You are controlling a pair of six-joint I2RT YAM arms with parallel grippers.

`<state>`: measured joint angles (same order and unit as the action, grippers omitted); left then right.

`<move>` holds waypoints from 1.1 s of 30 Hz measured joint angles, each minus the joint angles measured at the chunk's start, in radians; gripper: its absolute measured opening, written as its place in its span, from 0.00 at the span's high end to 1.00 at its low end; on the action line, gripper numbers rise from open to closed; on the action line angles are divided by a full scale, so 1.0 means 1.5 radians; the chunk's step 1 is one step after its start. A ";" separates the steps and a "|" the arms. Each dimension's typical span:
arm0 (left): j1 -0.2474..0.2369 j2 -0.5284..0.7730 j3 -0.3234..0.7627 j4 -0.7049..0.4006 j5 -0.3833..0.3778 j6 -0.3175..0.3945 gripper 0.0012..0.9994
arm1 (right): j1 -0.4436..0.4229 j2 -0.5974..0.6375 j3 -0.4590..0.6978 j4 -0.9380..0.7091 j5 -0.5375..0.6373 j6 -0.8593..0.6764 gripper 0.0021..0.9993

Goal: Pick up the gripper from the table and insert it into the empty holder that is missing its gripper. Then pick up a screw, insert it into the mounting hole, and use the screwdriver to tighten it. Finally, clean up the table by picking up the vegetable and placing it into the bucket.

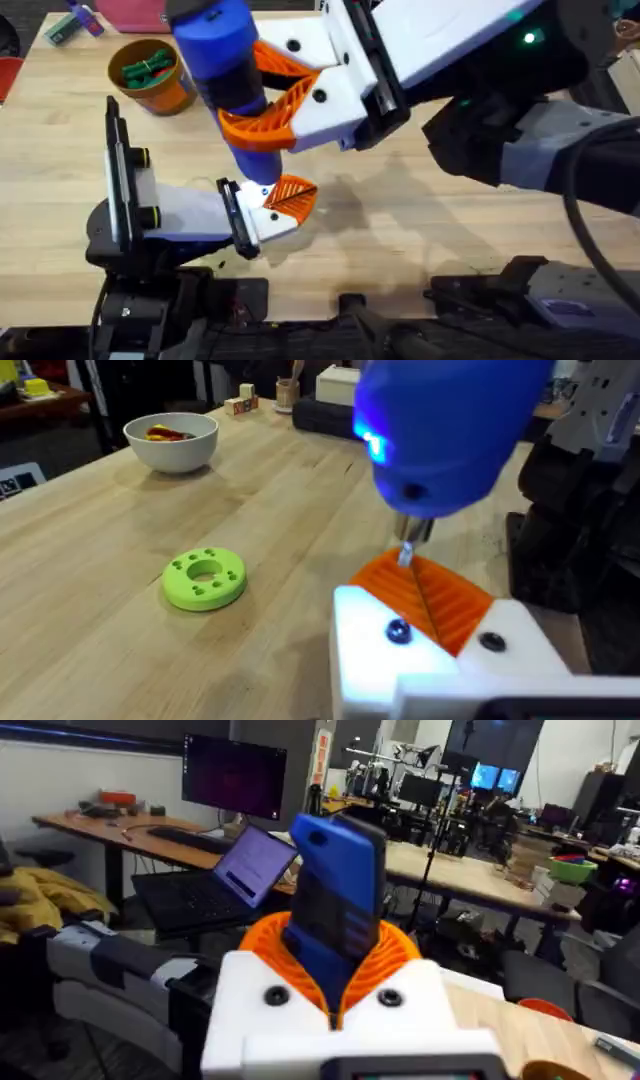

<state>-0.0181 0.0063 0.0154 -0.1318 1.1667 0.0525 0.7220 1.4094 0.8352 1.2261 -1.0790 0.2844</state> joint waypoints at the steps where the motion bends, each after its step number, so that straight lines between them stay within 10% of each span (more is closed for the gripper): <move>1: 0.000 0.000 0.000 0.000 0.000 0.000 0.99 | 0.001 0.000 0.000 -0.001 0.000 0.000 0.98; 33: 0.000 0.000 0.000 0.000 0.000 0.000 0.99 | 0.025 0.032 -0.001 0.005 0.003 -0.012 0.98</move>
<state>-0.0181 0.0063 0.0154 -0.1318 1.1667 0.0525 0.7589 1.4579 0.8345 1.2339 -1.0740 0.2657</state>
